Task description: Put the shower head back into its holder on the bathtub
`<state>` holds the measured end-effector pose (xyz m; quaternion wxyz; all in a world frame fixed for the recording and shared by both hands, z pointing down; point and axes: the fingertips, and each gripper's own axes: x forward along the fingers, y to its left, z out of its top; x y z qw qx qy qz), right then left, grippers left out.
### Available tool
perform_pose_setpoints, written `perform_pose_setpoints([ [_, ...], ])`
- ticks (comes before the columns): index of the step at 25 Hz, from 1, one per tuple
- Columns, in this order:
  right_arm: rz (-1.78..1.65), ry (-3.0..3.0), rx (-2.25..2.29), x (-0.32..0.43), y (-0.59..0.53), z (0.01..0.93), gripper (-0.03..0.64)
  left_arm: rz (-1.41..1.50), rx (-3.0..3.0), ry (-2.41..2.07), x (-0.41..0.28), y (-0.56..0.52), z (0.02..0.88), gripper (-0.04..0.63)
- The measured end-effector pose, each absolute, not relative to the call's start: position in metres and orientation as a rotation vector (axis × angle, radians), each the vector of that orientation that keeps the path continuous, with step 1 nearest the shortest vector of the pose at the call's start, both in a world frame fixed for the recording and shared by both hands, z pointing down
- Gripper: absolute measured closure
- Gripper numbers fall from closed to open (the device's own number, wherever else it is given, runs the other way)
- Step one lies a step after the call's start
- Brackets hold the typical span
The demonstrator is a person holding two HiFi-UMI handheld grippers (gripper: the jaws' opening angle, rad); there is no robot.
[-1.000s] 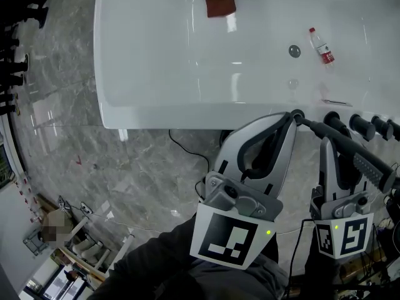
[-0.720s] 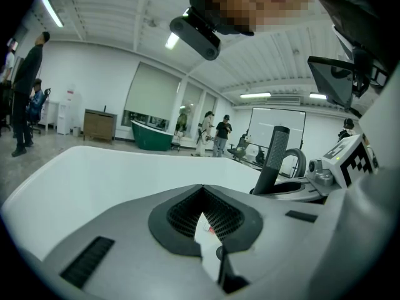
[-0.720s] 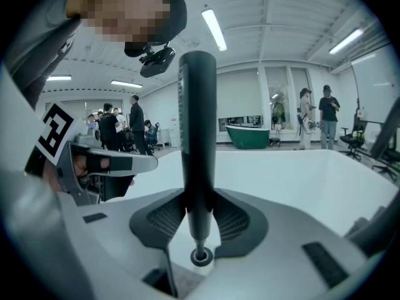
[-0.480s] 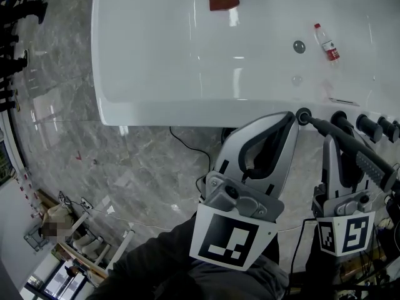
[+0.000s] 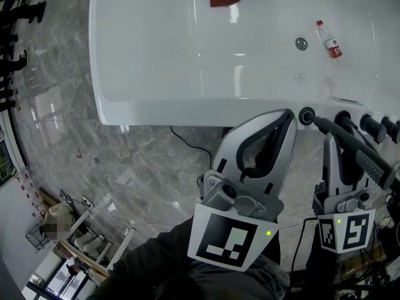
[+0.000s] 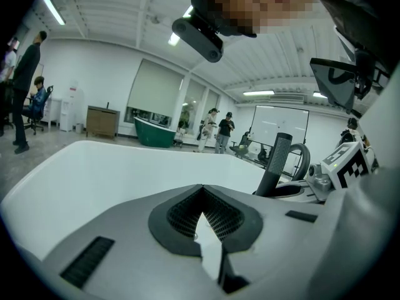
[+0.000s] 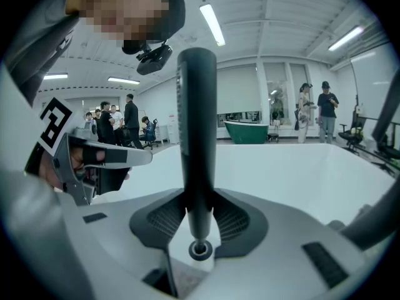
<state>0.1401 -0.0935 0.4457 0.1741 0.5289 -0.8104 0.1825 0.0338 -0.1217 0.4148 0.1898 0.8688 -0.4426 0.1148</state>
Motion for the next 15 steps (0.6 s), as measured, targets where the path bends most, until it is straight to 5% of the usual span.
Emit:
perform_pose_setpoints([
  [15,0.542,-2.279,1.495,0.139,-0.089,0.464,0.476,0.342,2.420,-1.241,0.027,-0.120,0.427,0.592],
])
